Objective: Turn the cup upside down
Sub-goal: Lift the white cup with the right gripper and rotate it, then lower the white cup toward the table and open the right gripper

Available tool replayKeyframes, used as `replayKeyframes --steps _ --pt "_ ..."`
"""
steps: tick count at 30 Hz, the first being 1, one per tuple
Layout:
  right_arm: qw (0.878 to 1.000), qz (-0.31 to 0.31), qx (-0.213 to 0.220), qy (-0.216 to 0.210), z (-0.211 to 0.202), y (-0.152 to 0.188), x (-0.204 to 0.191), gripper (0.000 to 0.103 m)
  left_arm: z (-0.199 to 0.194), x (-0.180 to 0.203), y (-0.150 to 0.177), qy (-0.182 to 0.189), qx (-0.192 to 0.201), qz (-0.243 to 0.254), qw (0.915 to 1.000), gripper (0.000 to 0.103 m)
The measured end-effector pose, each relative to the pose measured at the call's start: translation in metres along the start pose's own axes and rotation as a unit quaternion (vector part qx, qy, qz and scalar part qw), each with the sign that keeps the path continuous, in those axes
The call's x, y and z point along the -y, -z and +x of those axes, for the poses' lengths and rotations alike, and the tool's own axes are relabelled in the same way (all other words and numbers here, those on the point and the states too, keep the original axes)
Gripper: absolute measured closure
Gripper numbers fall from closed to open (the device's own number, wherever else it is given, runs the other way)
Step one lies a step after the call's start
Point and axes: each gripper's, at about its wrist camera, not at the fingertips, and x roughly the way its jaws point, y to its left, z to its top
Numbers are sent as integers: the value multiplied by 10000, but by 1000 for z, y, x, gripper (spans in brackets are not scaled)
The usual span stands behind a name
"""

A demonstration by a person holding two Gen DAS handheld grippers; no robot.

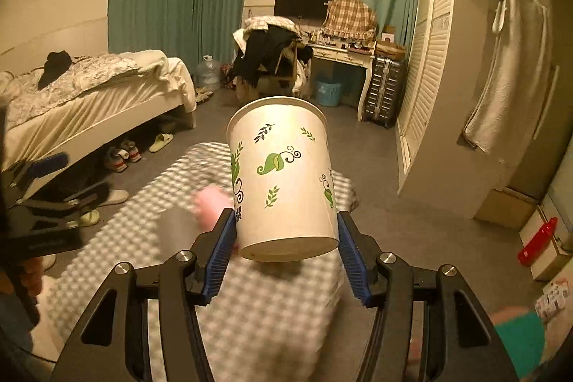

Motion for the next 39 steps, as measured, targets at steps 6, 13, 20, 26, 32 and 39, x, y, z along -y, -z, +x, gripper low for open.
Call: replayKeyframes --steps 6,13,20,26,32,39 --pt "9987 453 -209 104 -43 47 -61 47 -37 -29 36 -19 -26 -158 9999 0" --pt "9962 578 -584 298 -25 98 -102 47 -37 -47 91 -112 -112 -332 9993 0" --pt "9920 538 -1034 485 20 132 -116 47 -24 -51 123 -244 -304 -262 9989 0" --pt "9896 512 -1222 561 41 151 -118 47 -17 -56 131 -314 -307 -361 9984 0" --pt "9913 564 -1083 499 47 163 -118 45 -20 -47 132 -341 -163 -188 9991 0" --pt "9956 649 -612 270 11 155 -99 17 -24 -35 126 -378 -155 -191 9990 0"
